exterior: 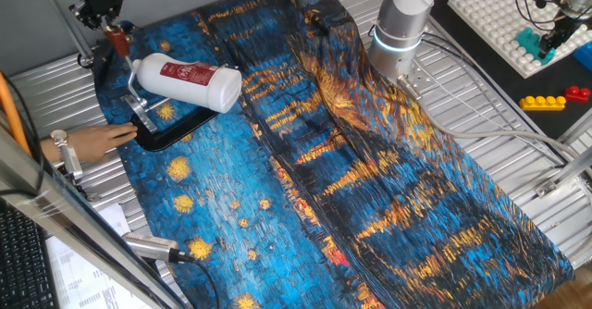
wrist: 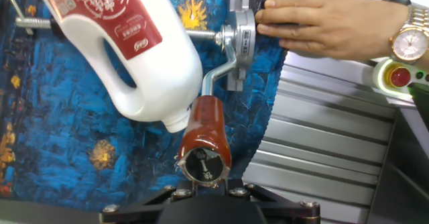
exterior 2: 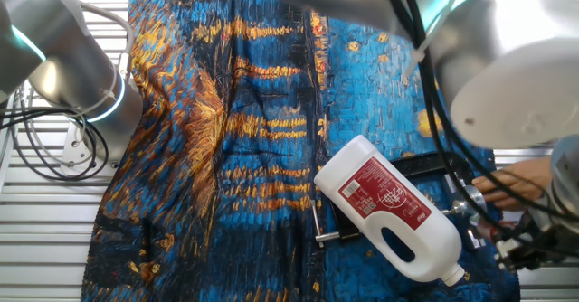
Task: Push down the lever
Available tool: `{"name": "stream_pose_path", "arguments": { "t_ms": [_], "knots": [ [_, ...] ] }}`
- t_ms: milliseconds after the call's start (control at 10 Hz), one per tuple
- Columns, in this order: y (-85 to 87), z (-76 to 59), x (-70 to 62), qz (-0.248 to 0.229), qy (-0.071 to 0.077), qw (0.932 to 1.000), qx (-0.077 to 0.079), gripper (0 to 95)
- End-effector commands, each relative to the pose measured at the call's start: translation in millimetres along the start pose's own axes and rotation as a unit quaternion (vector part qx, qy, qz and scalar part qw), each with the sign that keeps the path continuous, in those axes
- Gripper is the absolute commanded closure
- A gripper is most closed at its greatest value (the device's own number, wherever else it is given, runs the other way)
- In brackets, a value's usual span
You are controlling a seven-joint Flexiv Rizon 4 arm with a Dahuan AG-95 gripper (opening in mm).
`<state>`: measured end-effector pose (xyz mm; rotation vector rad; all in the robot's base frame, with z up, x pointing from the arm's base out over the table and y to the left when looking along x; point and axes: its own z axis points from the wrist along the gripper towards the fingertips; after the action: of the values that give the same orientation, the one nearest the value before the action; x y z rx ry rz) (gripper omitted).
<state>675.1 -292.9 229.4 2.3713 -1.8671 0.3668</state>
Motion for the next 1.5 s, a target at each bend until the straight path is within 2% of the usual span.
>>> {"name": "stream_pose_path", "arguments": {
  "t_ms": [100,300,900,1500],
  "knots": [
    [-2.3,-2.6,-7.2,0.001,-0.001,1.0,-0.006,76.0],
    [-1.5,-9.3,-13.1,-0.008,0.002,0.9999,-0.007,76.0],
    [-1.1,-16.5,-29.0,0.001,-0.002,0.9999,-0.01,76.0],
    [-1.2,-27.3,-49.4,-0.041,-0.011,0.9991,-0.009,76.0]
  ]
}}
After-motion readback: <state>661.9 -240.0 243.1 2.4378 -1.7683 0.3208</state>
